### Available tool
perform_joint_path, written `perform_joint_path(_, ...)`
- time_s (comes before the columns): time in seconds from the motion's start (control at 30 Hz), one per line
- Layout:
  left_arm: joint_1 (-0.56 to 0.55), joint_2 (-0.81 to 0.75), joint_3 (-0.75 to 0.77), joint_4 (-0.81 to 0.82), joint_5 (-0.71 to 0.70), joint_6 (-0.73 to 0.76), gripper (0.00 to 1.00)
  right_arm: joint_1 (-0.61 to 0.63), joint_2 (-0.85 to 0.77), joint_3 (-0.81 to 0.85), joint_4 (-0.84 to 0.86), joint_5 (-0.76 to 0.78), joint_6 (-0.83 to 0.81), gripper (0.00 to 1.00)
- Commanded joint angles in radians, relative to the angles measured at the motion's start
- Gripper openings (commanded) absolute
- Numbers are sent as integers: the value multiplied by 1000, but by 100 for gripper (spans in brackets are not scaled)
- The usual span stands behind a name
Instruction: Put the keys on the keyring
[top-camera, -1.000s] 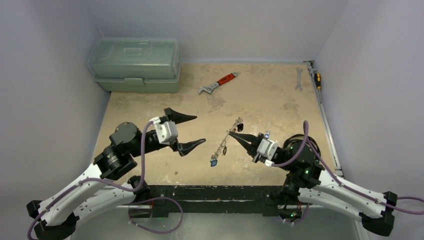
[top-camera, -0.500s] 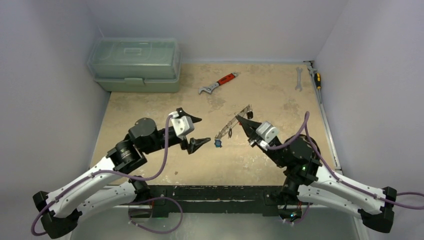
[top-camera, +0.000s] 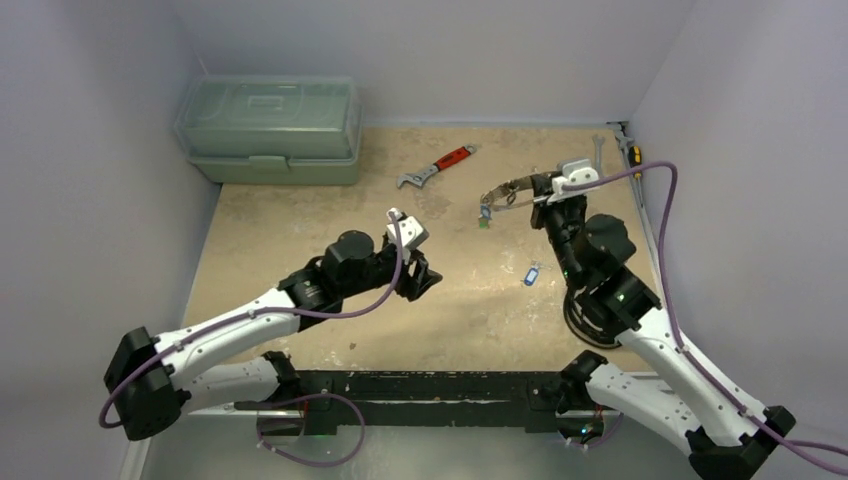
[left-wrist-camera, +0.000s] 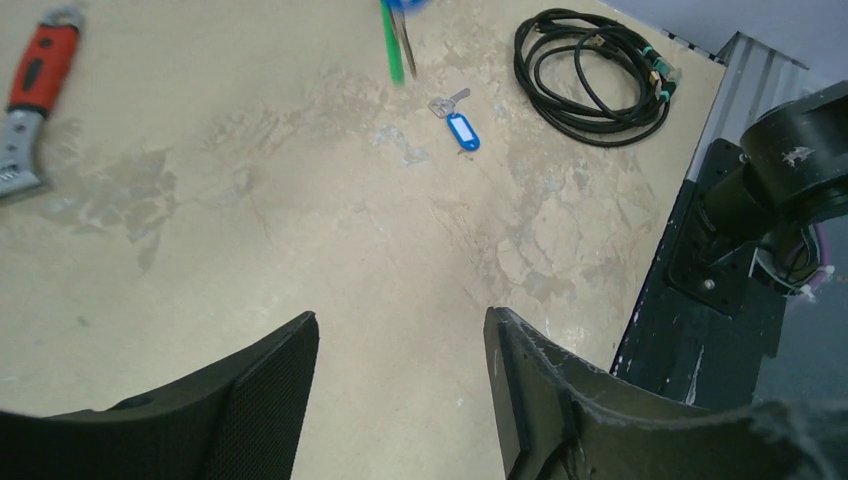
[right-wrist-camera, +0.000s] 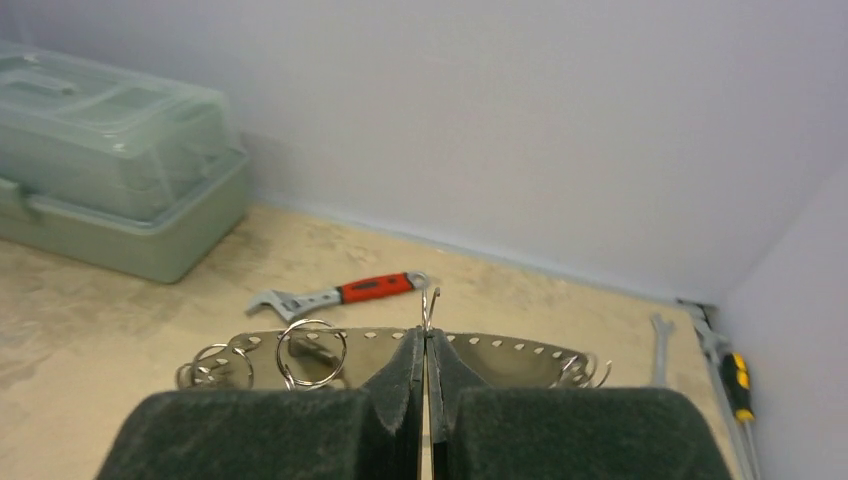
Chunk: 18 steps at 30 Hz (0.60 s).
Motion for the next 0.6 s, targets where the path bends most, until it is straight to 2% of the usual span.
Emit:
perform_joint_path(0.0, -32, 115, -30, 272, -79, -119, 59, -104, 31, 126, -97, -35, 98, 0)
perform_joint_path(0.07, -76, 211, 5, 311, -159, -110, 59, -140, 34, 152, -110, -12, 107, 0)
perform_joint_path(0.17, -136, 398, 141, 260, -269, -90, 57, -174, 42, 197, -135, 37, 105, 0)
perform_joint_path(0.27, -153, 571, 296, 204, -285, -113, 52, -194, 50, 253, -155, 83, 87, 0)
perform_joint_path(0.57, -227, 938, 636, 205, -365, -61, 50, -204, 86, 502, -202, 137, 14, 0)
